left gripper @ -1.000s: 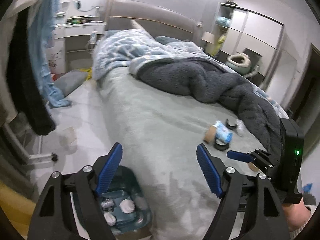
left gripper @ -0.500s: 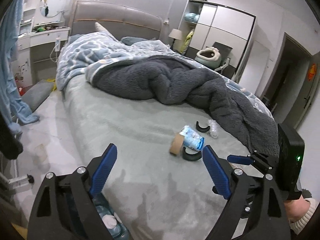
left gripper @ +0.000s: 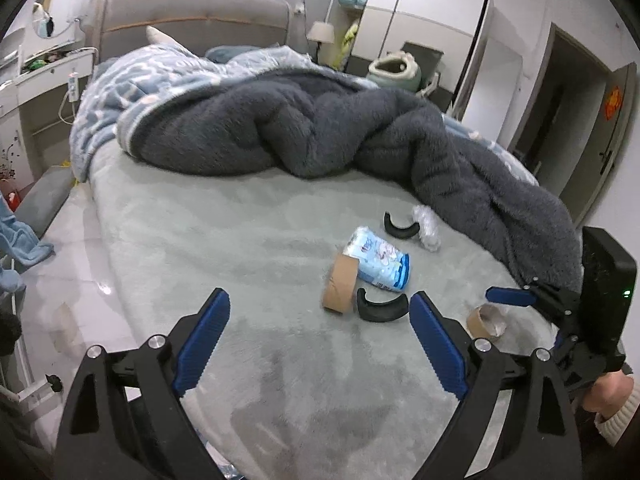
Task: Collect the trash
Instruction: 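Grasp the brown tape roll with left tool while right grasps the paper ring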
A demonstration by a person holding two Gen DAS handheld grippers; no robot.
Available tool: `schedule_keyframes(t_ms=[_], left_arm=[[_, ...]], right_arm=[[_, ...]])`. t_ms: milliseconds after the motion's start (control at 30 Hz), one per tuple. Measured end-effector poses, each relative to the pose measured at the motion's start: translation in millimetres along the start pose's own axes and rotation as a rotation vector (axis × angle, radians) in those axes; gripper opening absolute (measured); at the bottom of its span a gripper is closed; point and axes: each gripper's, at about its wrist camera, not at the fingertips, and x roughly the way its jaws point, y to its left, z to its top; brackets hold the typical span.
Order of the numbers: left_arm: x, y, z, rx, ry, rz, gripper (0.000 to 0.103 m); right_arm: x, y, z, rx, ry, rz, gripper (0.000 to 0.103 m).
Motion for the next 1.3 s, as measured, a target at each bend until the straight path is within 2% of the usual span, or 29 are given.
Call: schedule_keyframes(t_ms=[167,400,600,767,1033,1200,1300], left_arm=[[22,-6,2,0.009,0.044,-0.02,0.089],[43,-20,9,0.04,0.059,-0.037,0.081],[69,-29,10,0.075,0.102,-0.004,0.075],[86,-27,13,0.061,0.115,0.003,0.068],[103,-25,15,0.033,0.141,0.006,0.048],[108,-27,14,0.039,0.157,0.015,0.024],[104,-26,16,0.032,0.143,0.011,0.023]], right_arm=[[-3,-11,-8,-0.005,-0.006,0.004,0.095],[-13,-27,-15,0.002,-0.03,0.014,0.096],[-7,-38,-27,0.005,-0.003,0.003,0.096],[-5,-43,-29,0.019,0.005,0.009,0.096],[-7,-45,-30,0.018,-0.002,0.016,0.096],[-5,-50,-29,0.05,-0.006,0.028,0.096],[-4,-48,-27,0.038,-0.01,0.031,0.096]])
